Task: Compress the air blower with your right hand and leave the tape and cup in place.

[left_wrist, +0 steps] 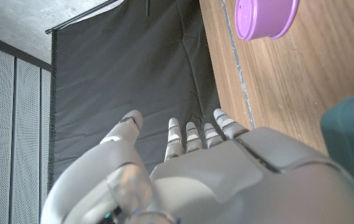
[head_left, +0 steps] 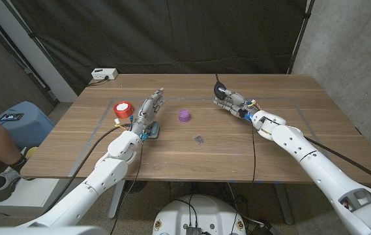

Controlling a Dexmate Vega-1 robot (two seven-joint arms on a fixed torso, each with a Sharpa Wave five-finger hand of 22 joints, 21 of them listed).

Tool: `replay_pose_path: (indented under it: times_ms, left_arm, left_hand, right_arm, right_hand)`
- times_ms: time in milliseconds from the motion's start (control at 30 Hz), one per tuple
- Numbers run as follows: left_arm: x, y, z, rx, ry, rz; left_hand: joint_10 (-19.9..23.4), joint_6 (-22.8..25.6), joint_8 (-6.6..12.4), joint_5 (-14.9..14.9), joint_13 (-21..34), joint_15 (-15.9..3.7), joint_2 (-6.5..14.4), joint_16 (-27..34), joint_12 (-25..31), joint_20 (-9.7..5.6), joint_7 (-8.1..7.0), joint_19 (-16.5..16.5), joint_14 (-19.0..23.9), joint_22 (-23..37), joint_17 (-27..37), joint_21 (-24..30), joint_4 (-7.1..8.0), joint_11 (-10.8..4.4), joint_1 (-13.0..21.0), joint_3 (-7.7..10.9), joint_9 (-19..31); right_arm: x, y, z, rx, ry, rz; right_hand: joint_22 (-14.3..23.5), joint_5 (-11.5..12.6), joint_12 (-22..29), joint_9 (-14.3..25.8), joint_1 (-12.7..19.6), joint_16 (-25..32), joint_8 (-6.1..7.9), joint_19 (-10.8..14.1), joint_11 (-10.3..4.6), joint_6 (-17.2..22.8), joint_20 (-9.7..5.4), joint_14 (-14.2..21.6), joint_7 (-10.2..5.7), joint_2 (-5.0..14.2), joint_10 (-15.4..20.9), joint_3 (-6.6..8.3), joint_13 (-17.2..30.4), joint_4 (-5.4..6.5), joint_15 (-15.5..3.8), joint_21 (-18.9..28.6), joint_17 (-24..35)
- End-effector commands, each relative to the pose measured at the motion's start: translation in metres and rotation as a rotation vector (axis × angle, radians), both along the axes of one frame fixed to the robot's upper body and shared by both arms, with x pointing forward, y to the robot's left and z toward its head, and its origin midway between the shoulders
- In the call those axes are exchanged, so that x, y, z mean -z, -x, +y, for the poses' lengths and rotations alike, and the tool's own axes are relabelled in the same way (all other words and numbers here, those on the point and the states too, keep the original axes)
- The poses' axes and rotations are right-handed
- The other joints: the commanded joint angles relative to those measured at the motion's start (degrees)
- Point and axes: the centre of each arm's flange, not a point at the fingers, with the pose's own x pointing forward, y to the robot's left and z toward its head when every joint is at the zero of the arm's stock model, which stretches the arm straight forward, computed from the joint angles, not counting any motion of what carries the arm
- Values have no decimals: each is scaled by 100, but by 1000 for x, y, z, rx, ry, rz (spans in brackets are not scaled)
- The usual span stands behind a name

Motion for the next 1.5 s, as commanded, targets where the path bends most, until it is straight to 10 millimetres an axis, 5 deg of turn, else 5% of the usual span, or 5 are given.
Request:
replay_pose_path:
  times_ms: [33,1500]
  left_arm:
    - [1,-2,4,12,0,1]
    - [7,3,9,0,24,-7]
  left_hand:
    - [67,46,-20,37,36,17,0,0,11,25,-19,-4,18,26,16,4,27,-15,79,21,16]
    - [65,36,-27,38,36,19,-2,-1,6,24,-24,-9,17,26,15,1,30,-12,88,14,17]
  right_arm:
    - [0,-1,7,7,-5,13]
    - [-12,4,12,-72,-46,-27]
  right_hand:
    - [30,18,26,9,80,20,40,40,-11,106,-41,47,-16,-3,112,44,1,-4,-575,22,29]
    - [32,-34,-212,-26,-28,-144,-87,20,55,-55,-25,-33,43,-22,33,-31,-231,110,-508,-16,38]
